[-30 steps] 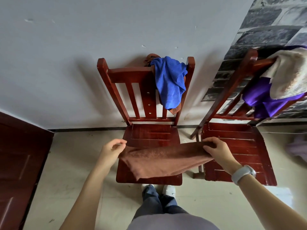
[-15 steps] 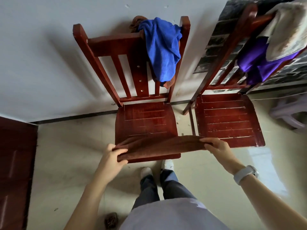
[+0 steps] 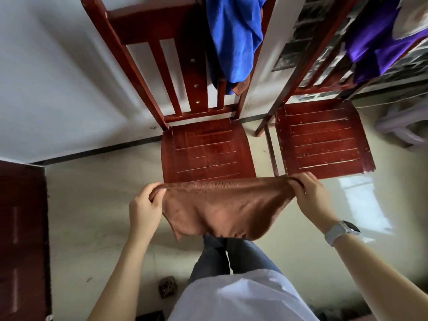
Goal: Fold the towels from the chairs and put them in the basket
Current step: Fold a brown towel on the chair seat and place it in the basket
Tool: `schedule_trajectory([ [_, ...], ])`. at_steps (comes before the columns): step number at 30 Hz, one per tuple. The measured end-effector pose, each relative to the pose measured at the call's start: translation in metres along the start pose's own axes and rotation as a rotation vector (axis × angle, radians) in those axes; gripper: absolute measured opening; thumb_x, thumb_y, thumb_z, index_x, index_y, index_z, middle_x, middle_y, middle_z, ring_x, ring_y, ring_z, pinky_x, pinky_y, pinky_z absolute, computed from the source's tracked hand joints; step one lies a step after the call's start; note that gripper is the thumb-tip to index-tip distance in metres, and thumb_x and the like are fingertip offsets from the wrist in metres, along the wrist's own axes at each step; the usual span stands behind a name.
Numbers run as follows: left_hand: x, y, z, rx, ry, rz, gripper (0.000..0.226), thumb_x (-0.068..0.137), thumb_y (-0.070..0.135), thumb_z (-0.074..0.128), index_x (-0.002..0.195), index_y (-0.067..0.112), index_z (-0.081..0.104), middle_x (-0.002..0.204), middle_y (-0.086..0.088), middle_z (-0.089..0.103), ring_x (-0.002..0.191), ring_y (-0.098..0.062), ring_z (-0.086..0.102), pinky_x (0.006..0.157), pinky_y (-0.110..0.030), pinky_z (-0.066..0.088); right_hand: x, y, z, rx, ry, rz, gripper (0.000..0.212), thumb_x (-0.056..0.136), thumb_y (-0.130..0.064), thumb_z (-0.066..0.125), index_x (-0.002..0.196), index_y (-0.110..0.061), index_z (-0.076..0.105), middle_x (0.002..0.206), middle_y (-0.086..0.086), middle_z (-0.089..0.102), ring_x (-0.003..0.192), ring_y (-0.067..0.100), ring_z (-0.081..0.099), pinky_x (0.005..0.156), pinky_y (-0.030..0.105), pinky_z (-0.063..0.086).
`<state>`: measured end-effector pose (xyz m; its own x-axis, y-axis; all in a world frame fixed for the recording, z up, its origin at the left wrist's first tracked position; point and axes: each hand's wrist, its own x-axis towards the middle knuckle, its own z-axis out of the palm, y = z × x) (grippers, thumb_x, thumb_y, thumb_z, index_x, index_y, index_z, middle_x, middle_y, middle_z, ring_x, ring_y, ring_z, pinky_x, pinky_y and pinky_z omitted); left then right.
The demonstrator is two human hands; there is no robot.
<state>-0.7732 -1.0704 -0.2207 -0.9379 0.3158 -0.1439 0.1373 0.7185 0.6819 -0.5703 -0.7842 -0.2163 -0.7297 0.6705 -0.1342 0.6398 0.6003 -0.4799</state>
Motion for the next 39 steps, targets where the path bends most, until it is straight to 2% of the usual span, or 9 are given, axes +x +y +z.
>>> schedule_trajectory([
  [3, 0.042, -0.004, 0.022, -0.051, 0.014, -0.051, 0.016, 0.084, 0.005, 0.061, 0.098, 0.002, 0.068, 0.095, -0.013, 0.071, 0.082, -0.016, 0.058, 0.071, -0.010, 0.034, 0.043, -0.005, 0.026, 0.057, 0.014, 0.068, 0.017, 0.092, -0.010, 0.050, 0.102, -0.003, 0.061, 0.100, 0.013, 0.063, 0.090, 0.036, 0.060, 0.077, 0.039, 0.047],
  [8, 0.129, -0.029, 0.074, -0.072, 0.017, -0.105, 0.020, 0.084, 0.009, 0.063, 0.102, 0.003, 0.068, 0.100, -0.014, 0.070, 0.092, -0.026, 0.063, 0.081, -0.021, 0.041, 0.136, -0.006, 0.083, 0.010, 0.029, 0.140, 0.023, 0.093, -0.014, 0.043, 0.109, -0.009, 0.059, 0.111, 0.013, 0.060, 0.097, 0.039, 0.057, 0.081, 0.044, 0.046],
  [13, 0.205, -0.061, 0.121, 0.006, 0.080, -0.102, 0.028, 0.086, 0.017, 0.061, 0.111, 0.006, 0.065, 0.109, -0.014, 0.068, 0.100, -0.028, 0.061, 0.085, -0.026, 0.041, 0.221, -0.003, 0.139, 0.137, 0.074, 0.215, 0.026, 0.091, -0.013, 0.047, 0.112, -0.010, 0.062, 0.113, 0.014, 0.064, 0.103, 0.034, 0.058, 0.078, 0.024, 0.038],
  [16, 0.227, -0.083, 0.148, 0.007, 0.093, -0.177, 0.043, 0.088, 0.020, 0.058, 0.129, 0.010, 0.049, 0.129, -0.012, 0.056, 0.116, -0.027, 0.052, 0.098, -0.032, 0.039, 0.250, 0.005, 0.173, 0.246, 0.086, 0.294, 0.036, 0.089, -0.006, 0.044, 0.124, -0.009, 0.053, 0.126, 0.016, 0.054, 0.113, 0.031, 0.052, 0.084, 0.016, 0.034],
  [19, 0.209, -0.114, 0.169, 0.098, 0.051, -0.242, 0.043, 0.089, 0.015, 0.055, 0.130, 0.006, 0.045, 0.130, -0.018, 0.051, 0.120, -0.030, 0.047, 0.101, -0.037, 0.036, 0.232, 0.028, 0.203, 0.263, -0.004, 0.424, 0.041, 0.087, -0.002, 0.039, 0.126, -0.010, 0.049, 0.128, 0.015, 0.050, 0.112, 0.032, 0.052, 0.093, 0.034, 0.043],
  [24, 0.123, -0.163, 0.196, 0.112, -0.134, -0.491, 0.030, 0.089, 0.016, 0.056, 0.114, 0.001, 0.057, 0.112, -0.020, 0.063, 0.104, -0.033, 0.059, 0.089, -0.035, 0.041, 0.148, 0.066, 0.238, 0.132, -0.265, 0.596, 0.020, 0.087, -0.004, 0.043, 0.086, -0.001, 0.063, 0.085, 0.020, 0.063, 0.076, 0.031, 0.057, 0.067, 0.030, 0.041],
  [26, 0.094, -0.175, 0.204, 0.129, -0.179, -0.580, 0.031, 0.089, 0.019, 0.057, 0.113, -0.001, 0.057, 0.109, -0.020, 0.066, 0.103, -0.034, 0.060, 0.086, -0.034, 0.041, 0.121, 0.078, 0.250, 0.126, -0.327, 0.688, 0.019, 0.085, -0.005, 0.044, 0.076, 0.001, 0.060, 0.076, 0.018, 0.060, 0.077, 0.036, 0.060, 0.065, 0.031, 0.042],
  [32, 0.067, -0.185, 0.214, 0.174, -0.080, -0.690, 0.035, 0.081, 0.019, 0.067, 0.107, -0.002, 0.055, 0.104, -0.025, 0.060, 0.100, -0.037, 0.055, 0.081, -0.036, 0.040, 0.081, 0.089, 0.271, 0.088, -0.226, 0.897, 0.028, 0.086, -0.012, 0.053, 0.110, 0.003, 0.051, 0.117, 0.024, 0.049, 0.105, 0.041, 0.049, 0.089, 0.041, 0.039],
  [39, 0.063, -0.186, 0.214, 0.293, -0.162, -0.527, 0.024, 0.088, 0.020, 0.059, 0.101, 0.000, 0.059, 0.101, -0.021, 0.061, 0.093, -0.038, 0.058, 0.072, -0.034, 0.040, 0.084, 0.100, 0.269, 0.175, -0.228, 0.810, 0.013, 0.081, -0.008, 0.049, 0.083, -0.001, 0.059, 0.079, 0.011, 0.054, 0.075, 0.026, 0.049, 0.066, 0.030, 0.036],
])
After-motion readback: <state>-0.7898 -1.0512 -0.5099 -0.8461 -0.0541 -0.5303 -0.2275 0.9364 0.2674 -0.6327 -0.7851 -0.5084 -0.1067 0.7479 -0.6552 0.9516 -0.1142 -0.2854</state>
